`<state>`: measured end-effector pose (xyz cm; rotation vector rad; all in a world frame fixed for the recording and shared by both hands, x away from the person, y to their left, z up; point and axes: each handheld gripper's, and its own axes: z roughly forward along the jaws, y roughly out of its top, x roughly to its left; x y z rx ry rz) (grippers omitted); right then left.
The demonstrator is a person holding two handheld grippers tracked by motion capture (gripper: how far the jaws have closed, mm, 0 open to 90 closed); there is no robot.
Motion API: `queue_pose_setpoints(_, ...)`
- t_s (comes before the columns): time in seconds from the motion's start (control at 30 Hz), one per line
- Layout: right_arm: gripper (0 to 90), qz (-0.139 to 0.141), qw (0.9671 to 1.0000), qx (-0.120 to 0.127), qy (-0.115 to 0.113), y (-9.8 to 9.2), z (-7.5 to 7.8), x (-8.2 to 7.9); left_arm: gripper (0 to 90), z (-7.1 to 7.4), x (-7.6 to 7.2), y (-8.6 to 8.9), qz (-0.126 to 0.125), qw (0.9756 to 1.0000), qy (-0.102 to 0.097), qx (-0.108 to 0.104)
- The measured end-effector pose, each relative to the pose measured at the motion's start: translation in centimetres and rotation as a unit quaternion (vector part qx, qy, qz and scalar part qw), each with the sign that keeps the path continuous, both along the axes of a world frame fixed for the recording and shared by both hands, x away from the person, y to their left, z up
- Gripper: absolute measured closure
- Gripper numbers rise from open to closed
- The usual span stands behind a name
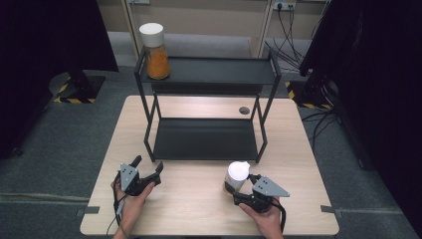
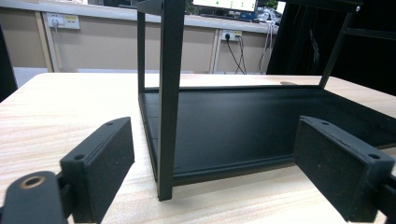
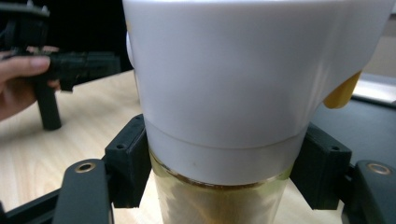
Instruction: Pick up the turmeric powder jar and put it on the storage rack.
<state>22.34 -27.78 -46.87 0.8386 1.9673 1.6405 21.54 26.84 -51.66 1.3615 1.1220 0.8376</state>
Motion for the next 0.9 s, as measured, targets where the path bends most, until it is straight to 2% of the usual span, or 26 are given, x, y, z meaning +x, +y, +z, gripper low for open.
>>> queue_pose_setpoints(0.33, 30.8, -0.034, 0.9989, 0.012, -0.029, -0.6, 2.1, 0.0, 11.6, 0.0, 0.0, 0.0, -0.001, 1.0, 0.0, 0.0)
queue_pose_setpoints(0.9, 30.9, -0.062, 0.9943, 0.038, -0.078, -0.3, 6.0, 1.5, 11.6, 0.0, 0.0, -0.1, 0.0, 1.0, -0.002, 0.003)
